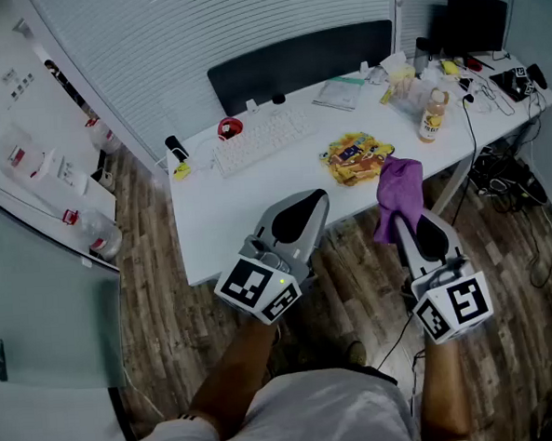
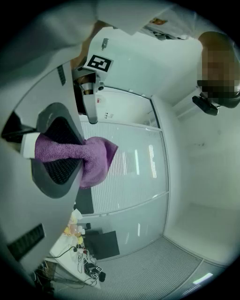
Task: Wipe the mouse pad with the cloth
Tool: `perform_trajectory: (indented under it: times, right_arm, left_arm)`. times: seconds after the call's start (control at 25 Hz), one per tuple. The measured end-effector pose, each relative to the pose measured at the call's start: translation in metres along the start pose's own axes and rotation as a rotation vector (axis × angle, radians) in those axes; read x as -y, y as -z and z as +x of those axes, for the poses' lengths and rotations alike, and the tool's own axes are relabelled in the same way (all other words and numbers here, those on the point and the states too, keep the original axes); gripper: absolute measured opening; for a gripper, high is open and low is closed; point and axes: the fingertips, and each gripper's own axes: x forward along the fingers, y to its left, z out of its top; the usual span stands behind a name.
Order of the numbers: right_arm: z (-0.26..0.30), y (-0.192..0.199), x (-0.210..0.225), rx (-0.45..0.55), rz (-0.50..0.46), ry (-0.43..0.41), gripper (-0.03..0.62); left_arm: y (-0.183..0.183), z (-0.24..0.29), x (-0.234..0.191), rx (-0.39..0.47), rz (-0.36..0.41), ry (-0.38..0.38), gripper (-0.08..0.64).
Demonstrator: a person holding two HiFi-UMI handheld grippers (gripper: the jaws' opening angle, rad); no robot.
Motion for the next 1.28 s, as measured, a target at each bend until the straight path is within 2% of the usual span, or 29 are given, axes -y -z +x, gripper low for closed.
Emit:
perform_trajectory:
  times: [0.4,1.28]
  right_arm:
    - [-0.002,-0.007,0.011,0.028,0.001,-0.037,0.069]
    - [-0.018,-0.006,0.075,0.01,-0.021,-0.123,0.069]
  left_arm:
    - [0.001,0.01,0.005,-0.002,0.016,-0.02,0.014]
    - [0.023,0.036,0.022,-0.043,0.061,-0.153,0.014]
